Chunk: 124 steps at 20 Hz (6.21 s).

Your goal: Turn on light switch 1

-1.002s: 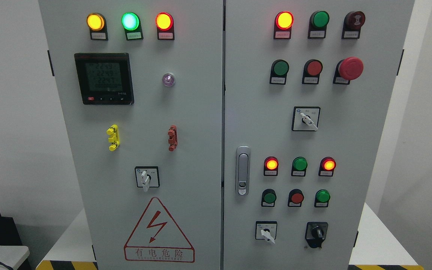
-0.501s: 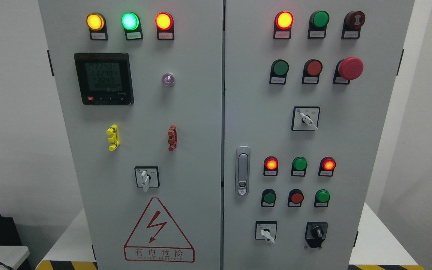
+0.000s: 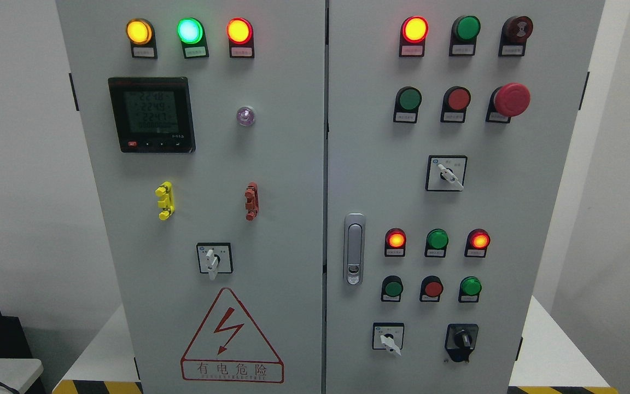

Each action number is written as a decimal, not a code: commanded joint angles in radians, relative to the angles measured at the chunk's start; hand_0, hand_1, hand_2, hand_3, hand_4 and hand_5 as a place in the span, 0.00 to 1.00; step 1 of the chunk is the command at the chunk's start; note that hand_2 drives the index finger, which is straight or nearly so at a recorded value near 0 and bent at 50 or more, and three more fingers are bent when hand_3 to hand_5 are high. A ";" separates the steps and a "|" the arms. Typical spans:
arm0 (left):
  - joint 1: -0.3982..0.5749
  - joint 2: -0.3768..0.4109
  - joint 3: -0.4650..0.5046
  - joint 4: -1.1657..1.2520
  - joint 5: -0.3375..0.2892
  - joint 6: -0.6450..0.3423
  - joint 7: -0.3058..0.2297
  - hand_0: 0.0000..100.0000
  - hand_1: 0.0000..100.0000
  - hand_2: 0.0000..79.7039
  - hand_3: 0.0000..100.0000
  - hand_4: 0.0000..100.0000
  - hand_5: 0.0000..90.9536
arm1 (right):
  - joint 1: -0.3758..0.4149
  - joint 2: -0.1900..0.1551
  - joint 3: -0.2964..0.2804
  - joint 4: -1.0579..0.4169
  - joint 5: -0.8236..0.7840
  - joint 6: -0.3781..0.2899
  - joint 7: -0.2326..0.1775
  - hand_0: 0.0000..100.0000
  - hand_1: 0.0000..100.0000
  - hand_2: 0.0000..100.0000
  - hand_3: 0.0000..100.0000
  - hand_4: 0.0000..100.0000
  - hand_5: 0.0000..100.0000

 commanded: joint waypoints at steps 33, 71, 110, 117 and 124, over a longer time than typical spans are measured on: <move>-0.152 -0.039 -0.311 -0.403 0.022 -0.067 -0.013 0.14 0.20 0.54 0.66 0.73 0.71 | 0.001 0.001 0.017 0.000 -0.025 0.001 0.000 0.12 0.39 0.00 0.00 0.00 0.00; -0.276 -0.119 -0.641 -0.491 -0.134 0.157 0.323 0.12 0.36 0.56 0.68 0.75 0.78 | 0.001 0.001 0.017 0.000 -0.025 -0.001 0.000 0.12 0.39 0.00 0.00 0.00 0.00; -0.492 -0.146 -0.773 -0.501 -0.180 0.379 0.506 0.23 0.35 0.57 0.68 0.75 0.81 | 0.001 0.001 0.017 0.000 -0.025 -0.001 0.000 0.12 0.39 0.00 0.00 0.00 0.00; -0.529 -0.149 -0.778 -0.501 -0.182 0.458 0.547 0.21 0.39 0.57 0.69 0.76 0.82 | 0.001 0.001 0.017 0.000 -0.025 -0.001 0.000 0.12 0.39 0.00 0.00 0.00 0.00; -0.554 -0.151 -0.779 -0.503 -0.183 0.464 0.552 0.20 0.42 0.57 0.69 0.76 0.83 | -0.001 -0.001 0.017 0.000 -0.025 -0.001 0.000 0.12 0.39 0.00 0.00 0.00 0.00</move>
